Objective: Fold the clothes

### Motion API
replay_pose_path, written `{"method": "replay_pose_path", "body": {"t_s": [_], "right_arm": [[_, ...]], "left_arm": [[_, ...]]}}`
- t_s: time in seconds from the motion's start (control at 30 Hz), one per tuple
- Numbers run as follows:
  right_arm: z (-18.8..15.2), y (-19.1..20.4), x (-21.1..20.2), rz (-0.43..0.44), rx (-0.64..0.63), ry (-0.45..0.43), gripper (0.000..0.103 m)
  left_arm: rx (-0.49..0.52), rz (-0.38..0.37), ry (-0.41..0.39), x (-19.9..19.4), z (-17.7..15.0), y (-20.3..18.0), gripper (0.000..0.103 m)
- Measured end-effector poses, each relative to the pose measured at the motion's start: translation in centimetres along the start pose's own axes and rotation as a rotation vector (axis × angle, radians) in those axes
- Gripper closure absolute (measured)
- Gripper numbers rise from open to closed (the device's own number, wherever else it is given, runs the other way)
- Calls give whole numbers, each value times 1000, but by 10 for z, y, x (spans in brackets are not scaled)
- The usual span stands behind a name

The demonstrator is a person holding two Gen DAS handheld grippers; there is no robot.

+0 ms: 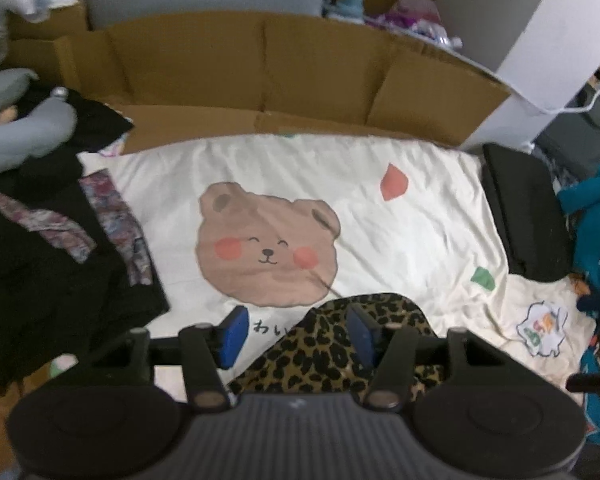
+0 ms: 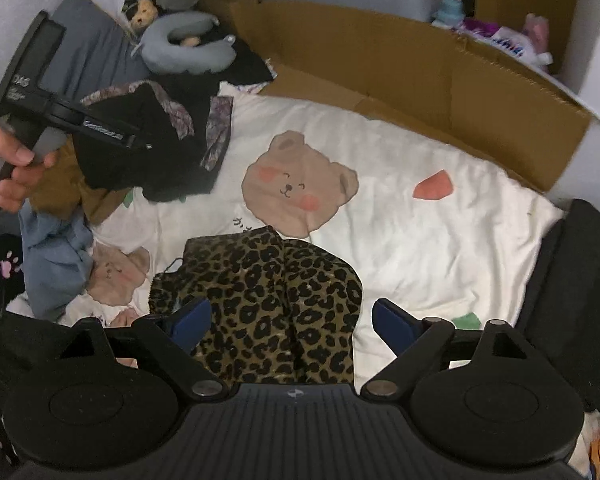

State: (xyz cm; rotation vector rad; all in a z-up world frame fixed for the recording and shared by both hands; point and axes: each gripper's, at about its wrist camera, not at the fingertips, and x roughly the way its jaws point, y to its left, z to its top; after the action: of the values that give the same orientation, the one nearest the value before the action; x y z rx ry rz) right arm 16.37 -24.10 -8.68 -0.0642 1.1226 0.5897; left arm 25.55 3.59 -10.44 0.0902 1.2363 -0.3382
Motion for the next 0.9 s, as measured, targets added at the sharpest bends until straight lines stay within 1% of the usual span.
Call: {"method": "replay_pose_path", "body": {"t_s": [0.1,0.23,0.27,0.3,0.33,0.43,0.53,0.6,0.63,0.7,0.77,0.8,0.83,0.9], "right_arm": [[3,-10,24,-5,-47,-6,13],[4,-27,60,11,-68,-38,15],[4,-31,70,21,-61,-45,15],[4,-35,79,34,-53,-50,16],[3,-40,90,54,-44,-55,16],[1,-50,126,121,-44,-49,18],[-4,-59,167,122,-42,-44,18],[-6,-67,184,146,-14,-63,18],[-6,-72,193,156,5,-69,18],[-7,-81,207,172,34,-90,18],[-9,-89,222,191,86,-80,19],[-9,-93,229,200,113,-73,19],[-10,-94,235,210,126,-58,22],[-14,-93,247,238,122,-13,27]], "left_arm": [[10,-30,10,26,3,-1,46],[25,-57,8,59,3,-4,44],[27,-69,10,68,2,-4,42],[29,-82,12,78,1,-5,37],[31,-95,15,88,0,-6,35],[66,-91,78,128,-4,-9,35],[91,-104,110,156,-10,-8,35],[97,-112,144,170,-15,-4,35],[100,-127,160,176,-18,-2,35],[111,-145,192,185,-23,2,41],[115,-159,211,190,-29,6,47],[105,-169,213,190,-32,7,53],[92,-185,210,190,-34,9,57],[75,-207,194,186,-39,13,83]]}}
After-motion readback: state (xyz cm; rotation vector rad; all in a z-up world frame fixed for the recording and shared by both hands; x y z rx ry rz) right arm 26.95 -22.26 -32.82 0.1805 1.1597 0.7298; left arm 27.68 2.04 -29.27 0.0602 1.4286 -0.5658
